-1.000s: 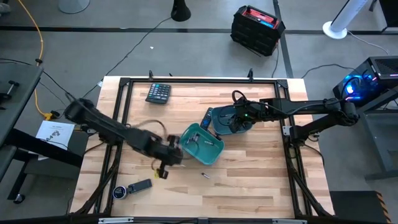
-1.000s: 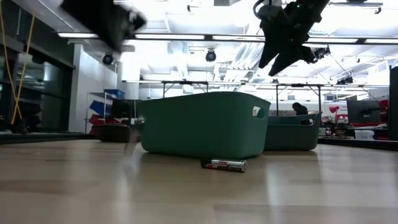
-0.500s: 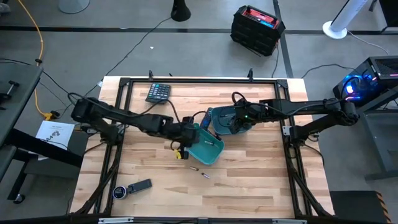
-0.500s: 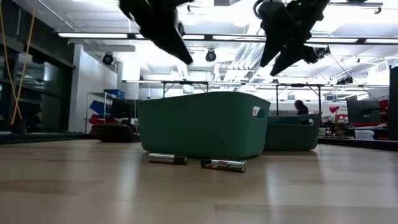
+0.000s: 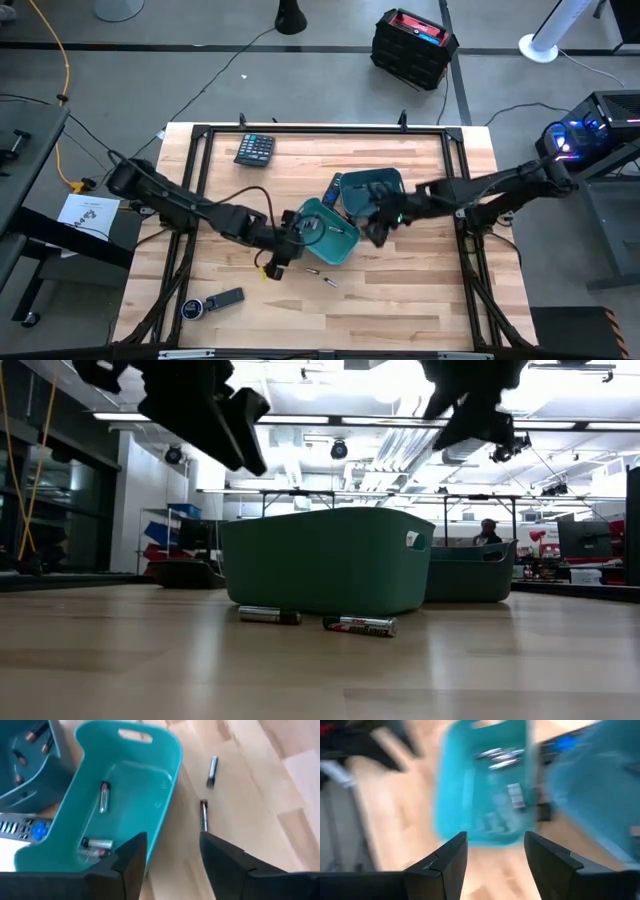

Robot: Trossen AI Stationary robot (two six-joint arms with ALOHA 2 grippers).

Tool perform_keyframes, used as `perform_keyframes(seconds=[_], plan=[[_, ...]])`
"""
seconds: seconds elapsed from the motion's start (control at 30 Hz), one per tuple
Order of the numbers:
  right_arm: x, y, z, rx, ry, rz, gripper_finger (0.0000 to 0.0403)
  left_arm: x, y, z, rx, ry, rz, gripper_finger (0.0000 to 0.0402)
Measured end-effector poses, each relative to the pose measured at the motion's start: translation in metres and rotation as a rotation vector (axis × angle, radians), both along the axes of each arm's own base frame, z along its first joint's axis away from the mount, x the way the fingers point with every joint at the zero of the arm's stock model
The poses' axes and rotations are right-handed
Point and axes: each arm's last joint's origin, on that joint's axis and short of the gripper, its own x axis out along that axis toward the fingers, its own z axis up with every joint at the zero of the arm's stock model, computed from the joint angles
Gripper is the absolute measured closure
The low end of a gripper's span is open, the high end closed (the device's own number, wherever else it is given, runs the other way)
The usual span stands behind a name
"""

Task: Sort batteries
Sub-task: Put the white battery into the green bin

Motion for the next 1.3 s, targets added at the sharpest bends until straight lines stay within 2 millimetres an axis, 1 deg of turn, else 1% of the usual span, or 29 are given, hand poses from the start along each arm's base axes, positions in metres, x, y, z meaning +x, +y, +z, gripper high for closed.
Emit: perform_keyframes(seconds=[0.07,0.13,0.27,0.33,0.4,0.47,0.53,0.63,0.73,0.8,0.87,0.97,1.03,1.2,1.3], plan=[[0.003,0.018,-0.002,0.041,-0.022,0.027,0.0213,0.002,-0.005,-0.004,-0.02,-0.035,-0.004,0.0211],[0.004,0.036,-0.008,0.083,-0.006,0.035,0.0213,0.005,-0.012,-0.004,-0.044,-0.072,-0.015,0.0202],[0.003,0.072,-0.028,0.151,0.079,0.033,0.0213,0.008,-0.026,-0.011,-0.049,-0.082,-0.101,0.0193],[0.001,0.088,-0.037,0.166,0.116,0.042,0.0213,0.009,-0.032,-0.02,-0.093,-0.042,-0.131,0.0192],[-0.002,0.102,-0.045,0.174,0.148,0.053,0.0213,0.01,-0.037,-0.031,-0.18,0.021,-0.139,0.0192],[-0.006,0.113,-0.05,0.166,0.166,0.068,0.0213,0.012,-0.042,-0.043,-0.246,0.086,-0.123,0.0192],[-0.01,0.121,-0.053,0.141,0.166,0.084,0.0213,0.016,-0.046,-0.057,-0.267,0.117,-0.091,0.0192],[-0.016,0.128,-0.055,0.08,0.162,0.111,0.0213,0.027,-0.051,-0.075,-0.299,0.101,-0.038,0.0193],[-0.022,0.131,-0.056,0.032,0.177,0.14,0.0213,0.044,-0.053,-0.085,-0.301,0.103,0.055,0.0193],[-0.025,0.134,-0.056,0.005,0.179,0.17,0.0213,0.054,-0.054,-0.084,-0.283,0.116,0.103,0.0193],[-0.028,0.137,-0.057,-0.02,0.179,0.192,0.0213,0.062,-0.056,-0.08,-0.263,0.113,0.128,0.0193],[-0.032,0.142,-0.056,-0.055,0.161,0.22,0.0213,0.07,-0.058,-0.073,-0.213,0.115,0.158,0.0193],[-0.034,0.144,-0.056,-0.076,0.151,0.236,0.0213,0.07,-0.058,-0.073,-0.172,0.149,0.166,0.0193],[-0.037,0.147,-0.056,-0.087,0.149,0.252,0.0213,0.069,-0.05,-0.09,-0.064,0.248,0.136,0.0193],[-0.038,0.148,-0.056,-0.073,0.152,0.233,0.0213,0.068,-0.045,-0.096,-0.028,0.296,0.103,0.0193]])
